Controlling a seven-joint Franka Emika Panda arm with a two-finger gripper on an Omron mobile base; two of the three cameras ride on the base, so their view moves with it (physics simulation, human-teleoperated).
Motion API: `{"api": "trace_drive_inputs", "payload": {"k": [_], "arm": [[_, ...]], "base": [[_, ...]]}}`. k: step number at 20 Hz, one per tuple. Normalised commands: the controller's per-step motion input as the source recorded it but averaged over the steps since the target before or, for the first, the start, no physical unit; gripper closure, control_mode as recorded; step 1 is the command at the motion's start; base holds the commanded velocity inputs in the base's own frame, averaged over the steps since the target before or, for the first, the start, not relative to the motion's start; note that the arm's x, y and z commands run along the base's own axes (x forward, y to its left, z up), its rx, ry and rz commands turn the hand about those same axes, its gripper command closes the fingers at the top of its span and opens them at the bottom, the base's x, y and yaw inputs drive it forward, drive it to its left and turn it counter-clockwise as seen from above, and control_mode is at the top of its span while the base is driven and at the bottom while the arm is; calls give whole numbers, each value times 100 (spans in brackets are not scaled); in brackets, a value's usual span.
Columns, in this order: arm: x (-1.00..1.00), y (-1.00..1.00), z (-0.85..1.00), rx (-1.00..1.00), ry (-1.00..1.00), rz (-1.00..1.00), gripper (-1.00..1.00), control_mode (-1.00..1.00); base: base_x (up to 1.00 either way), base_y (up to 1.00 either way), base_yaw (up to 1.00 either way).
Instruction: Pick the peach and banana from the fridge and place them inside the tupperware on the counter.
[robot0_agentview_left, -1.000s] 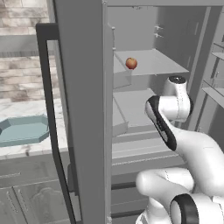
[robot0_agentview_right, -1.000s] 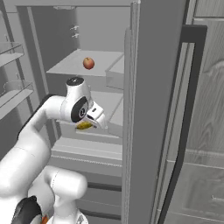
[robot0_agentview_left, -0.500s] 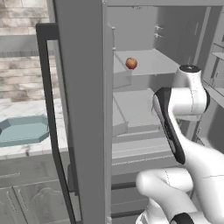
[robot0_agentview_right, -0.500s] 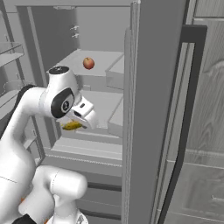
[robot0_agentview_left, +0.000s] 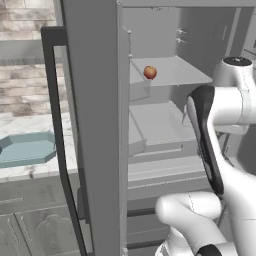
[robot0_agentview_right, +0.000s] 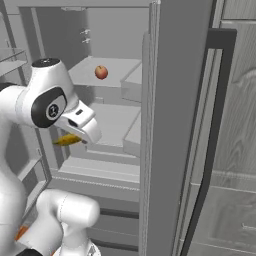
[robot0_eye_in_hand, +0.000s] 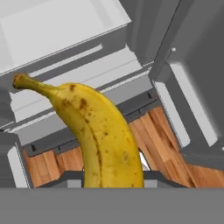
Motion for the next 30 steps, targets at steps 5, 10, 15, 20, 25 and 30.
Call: {"api": "trace_drive_inputs", "payload": {"k": [5, 10, 15, 20, 25, 30], "arm": [[-43, 2, 17, 0, 0, 0, 100, 100], [0, 0, 0, 0, 0, 0, 100, 100], [0, 0, 0, 0, 0, 0, 100, 100], [0, 0, 0, 0, 0, 0, 100, 100], [0, 0, 0, 0, 0, 0, 100, 100], [0, 0, 0, 0, 0, 0, 100, 100]], "base": [[-38, 2, 0], [-100, 16, 0], [-100, 24, 0], [-93, 52, 9], [-51, 91, 20], [-16, 100, 8]]}}
